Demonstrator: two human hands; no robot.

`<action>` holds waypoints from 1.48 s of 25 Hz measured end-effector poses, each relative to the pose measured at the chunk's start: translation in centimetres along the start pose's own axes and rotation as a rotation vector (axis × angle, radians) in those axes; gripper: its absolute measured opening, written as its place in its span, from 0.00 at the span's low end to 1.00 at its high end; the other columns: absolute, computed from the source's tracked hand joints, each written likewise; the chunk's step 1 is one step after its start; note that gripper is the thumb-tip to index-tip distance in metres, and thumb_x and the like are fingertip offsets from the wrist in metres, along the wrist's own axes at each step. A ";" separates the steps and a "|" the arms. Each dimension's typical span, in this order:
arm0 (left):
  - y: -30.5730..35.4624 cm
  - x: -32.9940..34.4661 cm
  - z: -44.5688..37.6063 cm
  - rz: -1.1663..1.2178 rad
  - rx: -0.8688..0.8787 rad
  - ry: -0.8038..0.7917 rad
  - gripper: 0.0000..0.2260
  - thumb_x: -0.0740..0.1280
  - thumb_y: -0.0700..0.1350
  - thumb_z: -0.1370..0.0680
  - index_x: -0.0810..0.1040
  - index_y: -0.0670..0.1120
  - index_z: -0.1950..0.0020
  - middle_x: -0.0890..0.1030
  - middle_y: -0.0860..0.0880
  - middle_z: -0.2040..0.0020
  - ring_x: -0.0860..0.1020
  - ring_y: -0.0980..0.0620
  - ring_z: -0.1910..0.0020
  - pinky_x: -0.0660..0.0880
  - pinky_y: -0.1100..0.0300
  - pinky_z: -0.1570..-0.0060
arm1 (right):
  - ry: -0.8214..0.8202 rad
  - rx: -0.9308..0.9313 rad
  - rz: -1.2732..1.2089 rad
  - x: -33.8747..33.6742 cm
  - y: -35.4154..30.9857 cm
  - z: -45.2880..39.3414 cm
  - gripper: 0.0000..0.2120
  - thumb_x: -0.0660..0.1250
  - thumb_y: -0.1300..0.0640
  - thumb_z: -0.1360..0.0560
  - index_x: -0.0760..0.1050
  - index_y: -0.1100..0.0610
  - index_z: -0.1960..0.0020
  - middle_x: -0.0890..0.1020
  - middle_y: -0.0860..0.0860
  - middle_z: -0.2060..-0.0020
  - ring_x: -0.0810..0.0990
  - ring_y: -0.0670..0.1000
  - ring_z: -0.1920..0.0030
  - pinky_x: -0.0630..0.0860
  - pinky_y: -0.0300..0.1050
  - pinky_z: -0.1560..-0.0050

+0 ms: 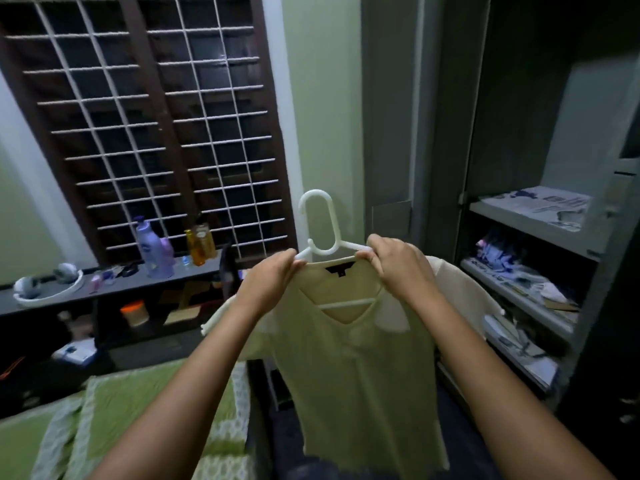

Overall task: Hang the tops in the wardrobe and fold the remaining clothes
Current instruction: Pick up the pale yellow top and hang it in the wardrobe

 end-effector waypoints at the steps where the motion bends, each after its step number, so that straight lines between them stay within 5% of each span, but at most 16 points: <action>1: -0.6 1.2 -2.3 0.007 0.029 0.008 0.14 0.55 0.53 0.18 0.66 0.46 0.58 0.72 0.50 0.62 0.72 0.47 0.62 0.67 0.52 0.65 | 0.008 0.037 0.020 0.7 1.0 -1.2 0.15 0.55 0.45 0.19 0.66 0.56 0.56 0.79 0.54 0.60 0.77 0.59 0.55 0.61 0.48 0.62; 6: 3.8 7.8 -13.3 0.003 0.240 0.140 0.14 0.52 0.50 0.21 0.70 0.44 0.59 0.76 0.45 0.63 0.73 0.42 0.65 0.64 0.54 0.68 | 0.055 0.314 0.051 2.1 8.1 -4.9 0.19 0.56 0.39 0.22 0.64 0.55 0.57 0.78 0.53 0.62 0.77 0.58 0.56 0.63 0.48 0.64; 10: 7.0 12.4 -21.1 0.059 0.360 0.070 0.13 0.51 0.50 0.21 0.68 0.44 0.58 0.74 0.45 0.62 0.72 0.43 0.61 0.68 0.49 0.65 | 0.091 0.436 0.049 2.0 15.5 -7.1 0.21 0.57 0.37 0.23 0.65 0.55 0.59 0.74 0.49 0.63 0.75 0.55 0.58 0.67 0.49 0.61; 15: 10.2 18.3 -30.4 0.367 0.356 -0.017 0.11 0.54 0.47 0.19 0.66 0.43 0.57 0.72 0.49 0.58 0.69 0.48 0.55 0.66 0.51 0.57 | 0.113 0.624 0.226 1.2 26.3 -7.0 0.13 0.54 0.43 0.20 0.65 0.51 0.56 0.75 0.47 0.57 0.74 0.54 0.49 0.63 0.50 0.50; 18: 13.0 22.8 -36.0 0.287 0.580 0.091 0.10 0.56 0.50 0.19 0.72 0.45 0.53 0.73 0.48 0.57 0.72 0.46 0.58 0.68 0.52 0.61 | 0.206 0.693 0.283 -0.1 31.0 -7.2 0.12 0.54 0.44 0.20 0.66 0.51 0.56 0.78 0.48 0.55 0.75 0.55 0.50 0.65 0.51 0.49; 21: 16.3 27.0 -40.4 0.306 0.577 0.114 0.13 0.53 0.51 0.20 0.73 0.46 0.53 0.75 0.48 0.60 0.72 0.44 0.63 0.66 0.53 0.66 | 0.306 0.741 0.393 -3.0 34.0 -7.3 0.14 0.56 0.43 0.21 0.72 0.52 0.52 0.79 0.48 0.52 0.75 0.53 0.49 0.64 0.49 0.50; 25: 22.7 29.9 -43.1 0.495 0.696 0.118 0.16 0.51 0.52 0.23 0.75 0.47 0.49 0.77 0.48 0.57 0.74 0.43 0.59 0.68 0.52 0.63 | 0.321 0.909 0.623 -5.9 35.7 -3.8 0.15 0.53 0.40 0.21 0.70 0.50 0.51 0.79 0.47 0.50 0.74 0.53 0.45 0.61 0.49 0.52; 31: 32.7 29.5 -46.0 0.823 0.926 0.008 0.17 0.54 0.56 0.19 0.75 0.49 0.40 0.78 0.49 0.45 0.74 0.45 0.45 0.63 0.53 0.50 | 0.629 1.189 0.953 -10.0 31.2 -1.8 0.20 0.50 0.40 0.21 0.72 0.53 0.57 0.82 0.52 0.56 0.77 0.58 0.52 0.65 0.50 0.56; 34: 36.5 26.5 -47.2 1.071 0.878 0.025 0.18 0.57 0.55 0.19 0.67 0.52 0.30 0.71 0.51 0.32 0.66 0.50 0.32 0.58 0.51 0.35 | 0.735 1.316 1.173 -14.2 26.9 -4.4 0.21 0.53 0.41 0.20 0.76 0.55 0.52 0.82 0.56 0.52 0.78 0.60 0.51 0.68 0.49 0.58; 37: 38.3 24.3 -48.9 1.296 0.825 0.008 0.20 0.57 0.54 0.19 0.65 0.51 0.28 0.69 0.51 0.30 0.64 0.51 0.30 0.55 0.50 0.32 | 0.842 1.339 1.388 -19.1 22.8 -9.0 0.21 0.53 0.42 0.19 0.77 0.57 0.49 0.81 0.59 0.50 0.78 0.63 0.50 0.67 0.49 0.58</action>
Point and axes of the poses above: each hand's wrist, its own z-axis away from the middle knuckle, its own x-axis out of the palm, y = z × x, the point moved 4 cm from there along -z, towards the middle knuckle
